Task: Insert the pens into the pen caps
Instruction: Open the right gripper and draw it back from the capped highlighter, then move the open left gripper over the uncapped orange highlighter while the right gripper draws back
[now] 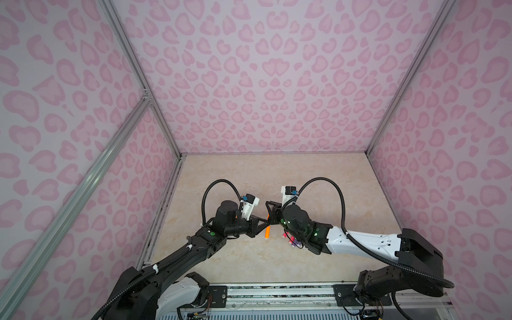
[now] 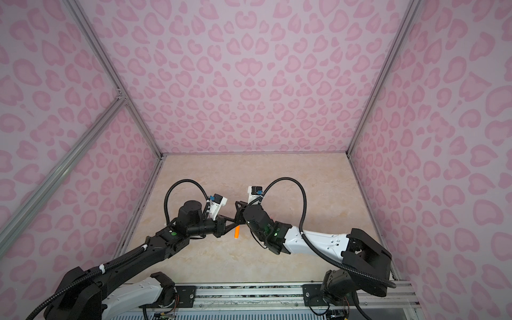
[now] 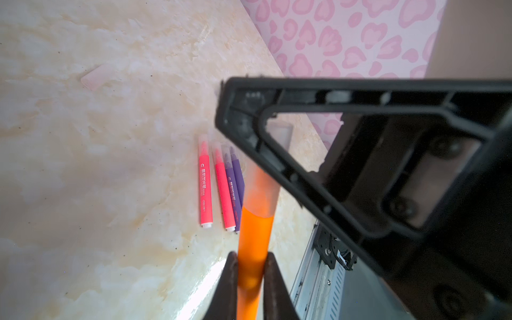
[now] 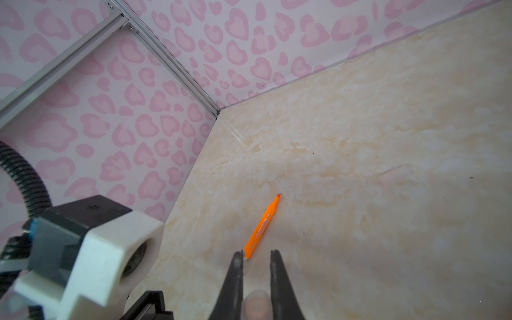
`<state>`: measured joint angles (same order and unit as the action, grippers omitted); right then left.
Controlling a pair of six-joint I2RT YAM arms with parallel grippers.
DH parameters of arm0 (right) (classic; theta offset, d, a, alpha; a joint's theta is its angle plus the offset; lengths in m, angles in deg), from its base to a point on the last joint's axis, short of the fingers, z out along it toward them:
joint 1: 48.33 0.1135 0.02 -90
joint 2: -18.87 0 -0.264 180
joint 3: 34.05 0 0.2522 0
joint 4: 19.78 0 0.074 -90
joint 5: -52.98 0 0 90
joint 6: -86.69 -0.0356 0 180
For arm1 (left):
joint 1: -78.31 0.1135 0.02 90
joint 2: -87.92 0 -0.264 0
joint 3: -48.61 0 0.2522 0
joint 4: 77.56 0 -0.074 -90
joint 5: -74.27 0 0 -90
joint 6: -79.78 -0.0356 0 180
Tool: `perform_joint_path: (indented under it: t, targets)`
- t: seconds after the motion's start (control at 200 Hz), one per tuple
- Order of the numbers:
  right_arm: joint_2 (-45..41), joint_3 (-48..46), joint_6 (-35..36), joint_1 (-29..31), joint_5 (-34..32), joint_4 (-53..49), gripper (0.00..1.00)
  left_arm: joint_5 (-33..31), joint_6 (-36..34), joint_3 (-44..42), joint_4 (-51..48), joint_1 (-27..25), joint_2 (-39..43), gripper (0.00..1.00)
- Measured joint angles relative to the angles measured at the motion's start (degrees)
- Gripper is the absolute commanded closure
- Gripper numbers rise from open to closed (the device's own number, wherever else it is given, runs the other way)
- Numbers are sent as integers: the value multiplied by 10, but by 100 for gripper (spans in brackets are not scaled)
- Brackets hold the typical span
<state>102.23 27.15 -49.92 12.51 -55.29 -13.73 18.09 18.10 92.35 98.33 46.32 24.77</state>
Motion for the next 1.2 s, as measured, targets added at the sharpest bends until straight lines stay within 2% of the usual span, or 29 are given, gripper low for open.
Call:
perform_joint_path:
  t: [0.5, 0.705, 0.95, 1.04, 1.2]
  targets:
    - [8, 0, -20, 34, -63, -1, 100, 17, 0, -12, -10, 8, 21, 96]
    - [20, 26, -25, 43, -73, -31, 100, -3, -2, -19, -31, 9, 51, 96]
    - [48, 72, -30, 54, -92, -84, 100, -51, -14, -21, -66, 9, 85, 96]
    - [52, 72, -37, 68, -47, -142, 100, -156, 1, -21, -11, 23, 89, 96]
    - [43, 75, -37, 68, -32, -168, 100, -197, 1, -21, 25, 20, 91, 96]
